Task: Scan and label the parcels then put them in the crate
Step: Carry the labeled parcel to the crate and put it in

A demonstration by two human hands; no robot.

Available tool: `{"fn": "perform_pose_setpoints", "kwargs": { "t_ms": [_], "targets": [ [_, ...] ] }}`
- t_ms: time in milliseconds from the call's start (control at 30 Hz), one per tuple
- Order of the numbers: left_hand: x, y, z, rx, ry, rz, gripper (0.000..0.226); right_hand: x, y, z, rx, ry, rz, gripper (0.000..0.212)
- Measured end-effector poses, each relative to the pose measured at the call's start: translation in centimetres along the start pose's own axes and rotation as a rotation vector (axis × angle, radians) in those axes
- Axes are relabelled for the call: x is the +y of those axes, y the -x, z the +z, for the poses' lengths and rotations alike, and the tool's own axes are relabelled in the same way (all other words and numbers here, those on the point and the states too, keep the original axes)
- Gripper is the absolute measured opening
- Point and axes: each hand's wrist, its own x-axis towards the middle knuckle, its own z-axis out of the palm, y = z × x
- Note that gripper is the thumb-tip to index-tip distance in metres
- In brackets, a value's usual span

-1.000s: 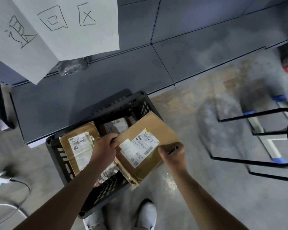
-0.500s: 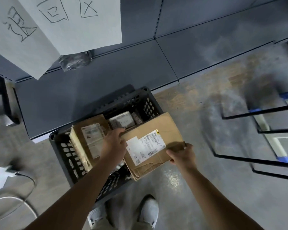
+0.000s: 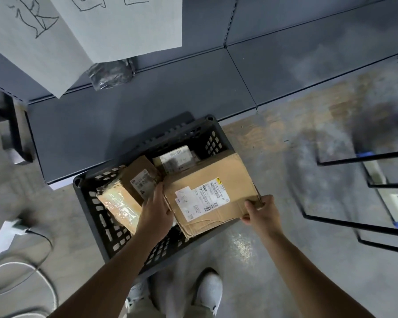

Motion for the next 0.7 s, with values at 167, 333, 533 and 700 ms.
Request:
{"fn": "perform_pose_setpoints", "kwargs": {
  "t_ms": [167,333,533,700],
  "targets": [
    [-2.1,0.7,-0.5,-0.014,-0.37,-0.09,0.078,0.1,-0.8,-0.9,0.029,0.098,0.022,0.019],
    [-3.4,1.8,-2.8,-0.07,-0.425,-0.235,0.067,0.3,-0.6,-0.5,-0.017,0.197,0.002,0.012],
    [-2.2,1.5,-1.3,-0.03,-0.378,0.112,0.067,0.3,-1.3,1.4,-0.083,0.275,0.017,0.007],
    [-2.6,-0.2,0.3,-0.106,-0.586,0.241,0.062,1.3,-2.4,2.3,-0.081,0.389,0.002,0.008]
  ]
}}
